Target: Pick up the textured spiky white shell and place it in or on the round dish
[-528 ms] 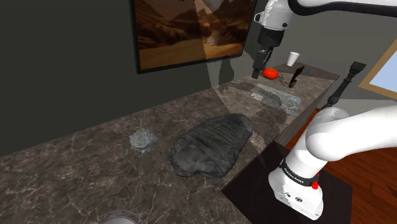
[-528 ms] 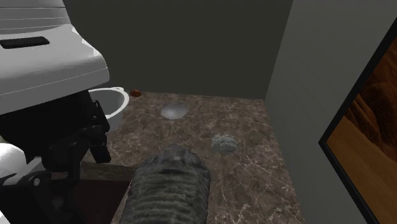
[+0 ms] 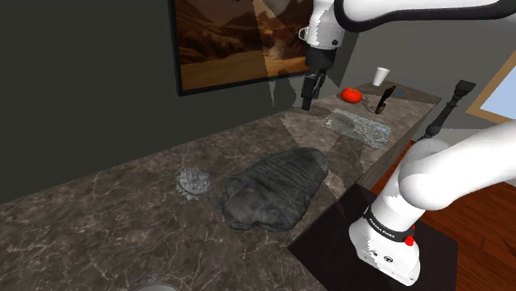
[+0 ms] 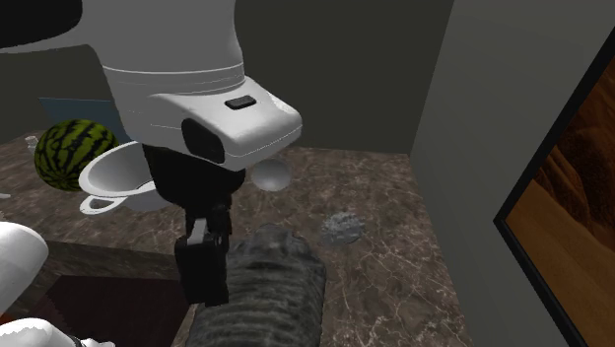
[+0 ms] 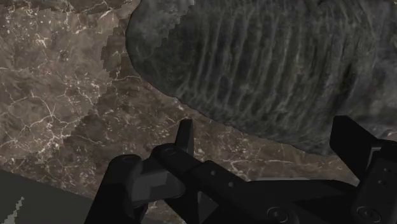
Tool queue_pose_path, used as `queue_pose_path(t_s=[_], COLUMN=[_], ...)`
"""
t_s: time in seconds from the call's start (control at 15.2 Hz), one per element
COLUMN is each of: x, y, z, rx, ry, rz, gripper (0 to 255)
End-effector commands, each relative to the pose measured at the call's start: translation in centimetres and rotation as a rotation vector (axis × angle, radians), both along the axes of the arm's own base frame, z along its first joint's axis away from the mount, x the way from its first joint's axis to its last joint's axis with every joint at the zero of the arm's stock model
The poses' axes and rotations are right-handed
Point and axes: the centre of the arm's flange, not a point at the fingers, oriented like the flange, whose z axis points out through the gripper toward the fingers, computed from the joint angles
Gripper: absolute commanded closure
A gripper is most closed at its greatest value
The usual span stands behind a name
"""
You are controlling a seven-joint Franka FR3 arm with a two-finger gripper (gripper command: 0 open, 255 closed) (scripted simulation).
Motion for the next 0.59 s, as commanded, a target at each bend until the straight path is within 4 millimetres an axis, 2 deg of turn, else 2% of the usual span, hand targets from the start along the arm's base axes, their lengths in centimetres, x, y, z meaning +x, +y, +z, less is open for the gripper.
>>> queue_pose_path(t_s=[0.0, 0.53], x=[2.0, 8.4], y=[1.7, 9.3], z=[-1.3, -6.2], rx=[0.0, -0.002], ry=[0.015, 0.077], rz=[0.024, 0.117], gripper=[0, 0])
